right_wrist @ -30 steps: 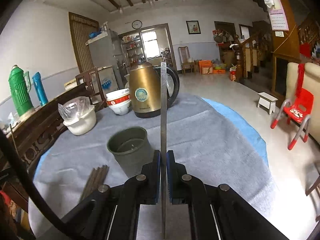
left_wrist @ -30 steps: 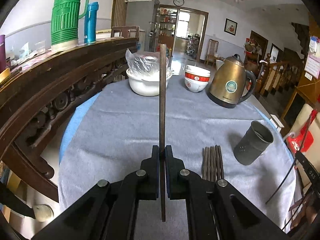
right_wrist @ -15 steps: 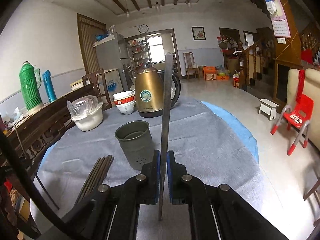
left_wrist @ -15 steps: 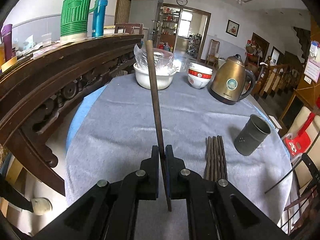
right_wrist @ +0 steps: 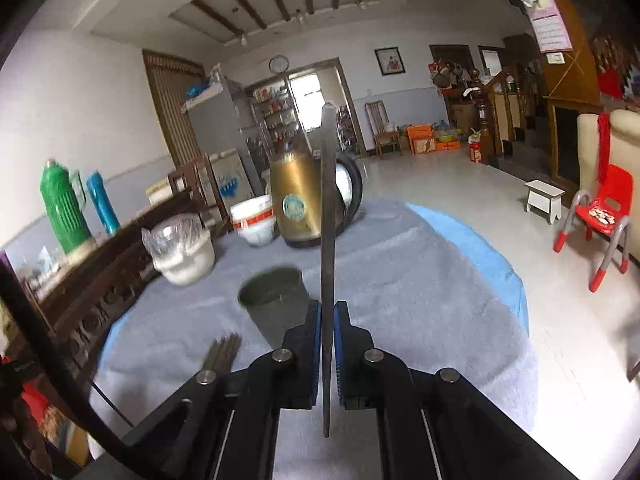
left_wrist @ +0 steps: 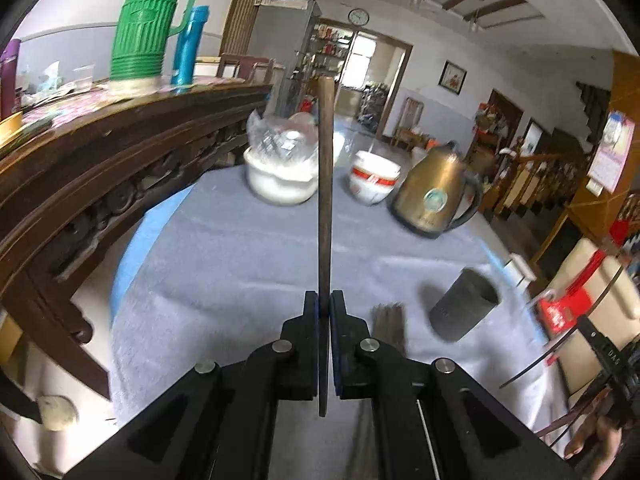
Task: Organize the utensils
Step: 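Lift both held chopsticks and carry them above the gray holder cup, then open both tools to drop the chopsticks into the holder cup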
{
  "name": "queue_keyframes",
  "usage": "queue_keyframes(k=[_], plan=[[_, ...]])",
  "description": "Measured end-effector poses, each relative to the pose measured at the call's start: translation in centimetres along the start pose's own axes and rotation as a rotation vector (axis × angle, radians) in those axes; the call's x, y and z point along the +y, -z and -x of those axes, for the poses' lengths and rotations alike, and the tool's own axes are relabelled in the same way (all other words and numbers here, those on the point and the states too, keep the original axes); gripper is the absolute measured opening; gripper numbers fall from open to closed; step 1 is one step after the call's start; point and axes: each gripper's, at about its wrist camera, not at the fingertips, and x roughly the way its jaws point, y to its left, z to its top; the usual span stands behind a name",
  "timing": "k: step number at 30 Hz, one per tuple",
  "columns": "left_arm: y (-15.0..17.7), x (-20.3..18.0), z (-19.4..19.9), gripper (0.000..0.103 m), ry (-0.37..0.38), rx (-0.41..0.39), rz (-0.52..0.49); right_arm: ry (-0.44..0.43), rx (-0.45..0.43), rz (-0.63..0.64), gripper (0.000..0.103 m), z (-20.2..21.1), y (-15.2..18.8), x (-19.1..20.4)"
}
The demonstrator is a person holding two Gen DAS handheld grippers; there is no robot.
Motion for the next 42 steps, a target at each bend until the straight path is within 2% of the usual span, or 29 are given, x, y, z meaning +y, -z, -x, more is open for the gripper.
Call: queue_keyframes(k=[7, 11, 14, 19, 23, 32, 35, 37, 42], plan=[[-5.4, -5.0, -0.7, 0.006, 0.194, -0.046, 0.053, -0.097, -0.107, -0.074, 0.007, 0.9, -5.7, 0.3], [-7.4, -8.9, -2.5, 0.006, 0.252, -0.084, 0.05, -0.124, -0.148, -0.069, 0.007, -0.6, -8.1, 1.6], [-7.9, -11.3, -4.4, 0.006, 0.287, -0.077, 0.057, -0.141, -0.126, -0.06, 0.007, -3.1, -8.7, 2.6], [-7.7, -15.1, -7.3, 0.006, 0.297, -0.057, 0.021, -0.127, -0.089, -0.022, 0.007, -7.0, -8.3, 3.8], [-7.1, -17.0, -9.9, 0.006, 0.272, -0.026, -0.024, -0.12, -0.049, -0.011, 0.007, -9.3, -7.5, 3.5], [-4.9, -17.4, -13.4, 0.006, 0.217, 0.088, -0.079, -0.118, 0.081, 0.021, 0.008, -13.3, -5.3, 3.3], [-4.6, -16.9, -13.3, 0.016, 0.208, 0.118, -0.074, -0.121, 0.132, 0.018, 0.008, -14.1, -4.8, 3.1], [-4.5, -16.5, -13.2, 0.042, 0.2, 0.127, -0.068, -0.124, 0.153, 0.012, 0.008, -14.2, -4.6, 3.0], [-5.1, -14.8, -11.0, 0.045, 0.2, 0.093, -0.055, -0.098, 0.144, -0.001, 0.008, -12.6, -4.9, 2.7]])
